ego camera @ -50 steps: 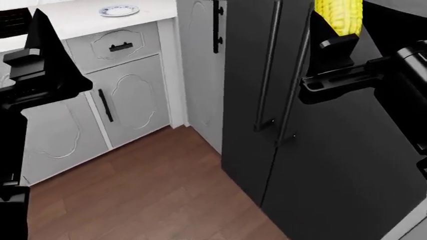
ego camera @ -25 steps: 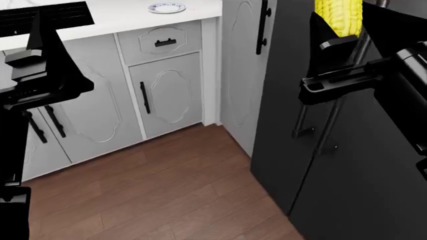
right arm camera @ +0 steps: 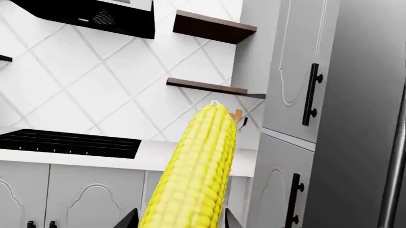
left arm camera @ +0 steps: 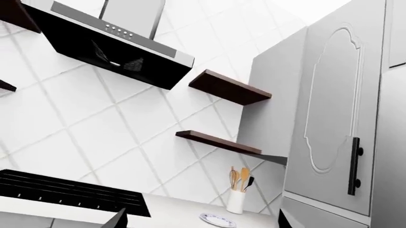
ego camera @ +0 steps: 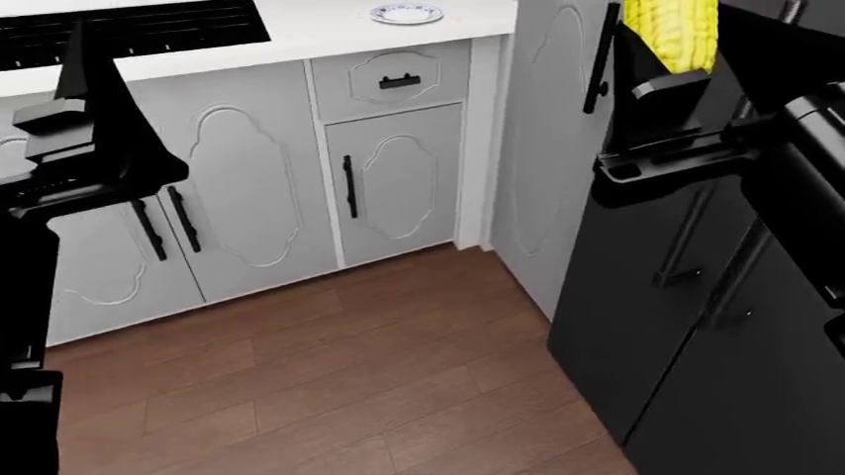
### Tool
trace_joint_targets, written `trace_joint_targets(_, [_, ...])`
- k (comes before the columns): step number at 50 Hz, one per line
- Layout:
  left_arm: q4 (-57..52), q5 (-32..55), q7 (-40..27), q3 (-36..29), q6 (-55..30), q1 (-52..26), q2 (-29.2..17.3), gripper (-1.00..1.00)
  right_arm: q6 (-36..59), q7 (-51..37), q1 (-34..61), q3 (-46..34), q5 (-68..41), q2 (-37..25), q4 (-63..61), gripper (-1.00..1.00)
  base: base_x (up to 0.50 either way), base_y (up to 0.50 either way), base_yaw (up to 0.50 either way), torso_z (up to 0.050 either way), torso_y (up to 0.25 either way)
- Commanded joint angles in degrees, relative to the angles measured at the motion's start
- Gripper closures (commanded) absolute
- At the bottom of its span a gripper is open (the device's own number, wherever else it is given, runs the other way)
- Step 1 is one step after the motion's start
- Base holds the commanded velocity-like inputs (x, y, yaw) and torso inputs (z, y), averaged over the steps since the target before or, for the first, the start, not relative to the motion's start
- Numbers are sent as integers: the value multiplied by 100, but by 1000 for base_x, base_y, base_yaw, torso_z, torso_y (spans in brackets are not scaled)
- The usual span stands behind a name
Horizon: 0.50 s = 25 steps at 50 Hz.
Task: Pick the corn from the top rack in the oven and place it on the plate on the counter.
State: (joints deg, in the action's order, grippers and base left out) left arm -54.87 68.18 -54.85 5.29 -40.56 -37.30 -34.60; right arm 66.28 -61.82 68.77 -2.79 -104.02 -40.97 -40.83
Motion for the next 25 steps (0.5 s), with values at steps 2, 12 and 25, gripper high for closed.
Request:
trace_joint_targets(2, [-1, -14, -9, -34, 32, 12, -8, -100, 72, 135, 12, -2, 136, -37, -76, 100, -312, 124, 0, 0, 0])
trace_joint_targets(12, [3, -34, -11, -62, 54, 10, -23, -100, 72, 165, 30, -17, 213, -69, -84, 100, 86, 208, 0, 0, 0])
trace_joint_targets(25, [-14, 25, -58, -87, 68, -34, -65, -100, 70, 212, 68, -69, 251, -85, -111, 100, 302, 415, 0, 0, 2])
